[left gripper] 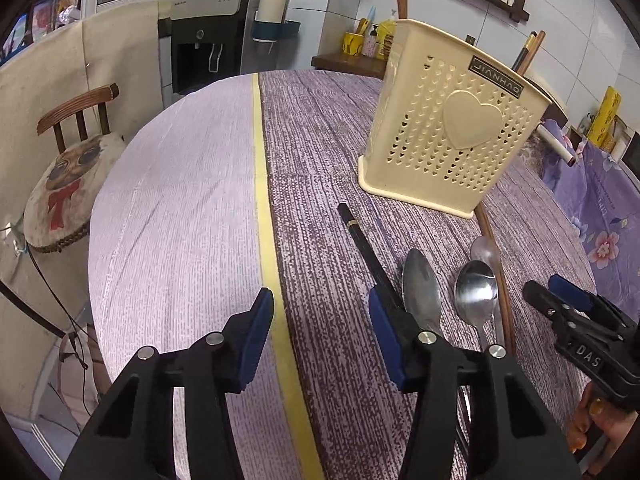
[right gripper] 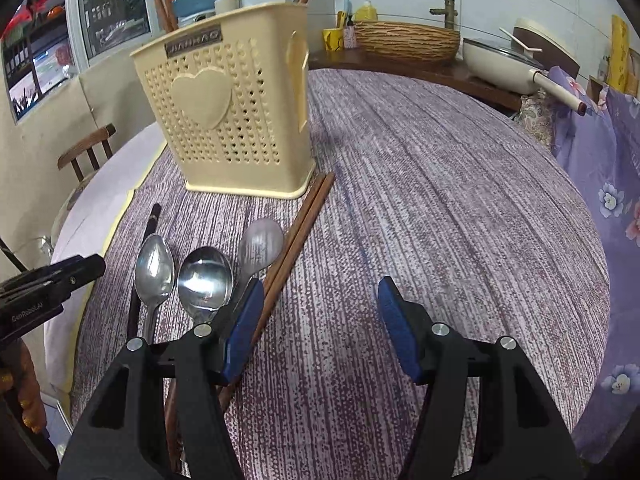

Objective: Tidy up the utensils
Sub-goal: 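Move both open tools back down to the remaining chopsticks and spoons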

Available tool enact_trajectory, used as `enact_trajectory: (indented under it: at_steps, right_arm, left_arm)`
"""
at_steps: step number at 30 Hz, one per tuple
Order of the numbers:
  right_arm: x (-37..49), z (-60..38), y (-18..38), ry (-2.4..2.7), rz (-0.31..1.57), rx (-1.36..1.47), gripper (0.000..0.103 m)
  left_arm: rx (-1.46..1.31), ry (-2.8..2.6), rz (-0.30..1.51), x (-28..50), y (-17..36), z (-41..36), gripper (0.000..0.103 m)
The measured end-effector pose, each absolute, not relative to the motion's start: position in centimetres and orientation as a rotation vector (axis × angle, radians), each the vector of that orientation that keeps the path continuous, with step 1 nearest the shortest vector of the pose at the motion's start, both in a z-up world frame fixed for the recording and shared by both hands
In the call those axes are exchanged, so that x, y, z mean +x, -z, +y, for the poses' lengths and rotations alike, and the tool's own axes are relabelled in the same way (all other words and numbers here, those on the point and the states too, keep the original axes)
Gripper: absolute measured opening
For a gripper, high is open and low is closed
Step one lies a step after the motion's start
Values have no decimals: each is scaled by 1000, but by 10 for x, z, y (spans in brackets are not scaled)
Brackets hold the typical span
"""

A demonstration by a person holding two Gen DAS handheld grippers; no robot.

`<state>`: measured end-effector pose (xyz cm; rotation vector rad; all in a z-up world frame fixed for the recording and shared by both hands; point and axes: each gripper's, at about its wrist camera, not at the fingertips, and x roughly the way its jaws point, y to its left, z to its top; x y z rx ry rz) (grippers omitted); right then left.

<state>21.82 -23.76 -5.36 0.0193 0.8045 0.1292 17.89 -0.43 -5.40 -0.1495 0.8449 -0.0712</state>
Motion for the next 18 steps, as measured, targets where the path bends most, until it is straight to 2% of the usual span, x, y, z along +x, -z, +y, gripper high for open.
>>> enact_trajectory:
  at_steps: [12,18]
  right_arm:
    - [225,-231,62,-100,846,-32,60]
    - [227,-249,56,-89,839,34,59]
  left_arm:
    - [-132,81,868,181,61,-11,49]
    - [-132,82,870,184,62,-12,49]
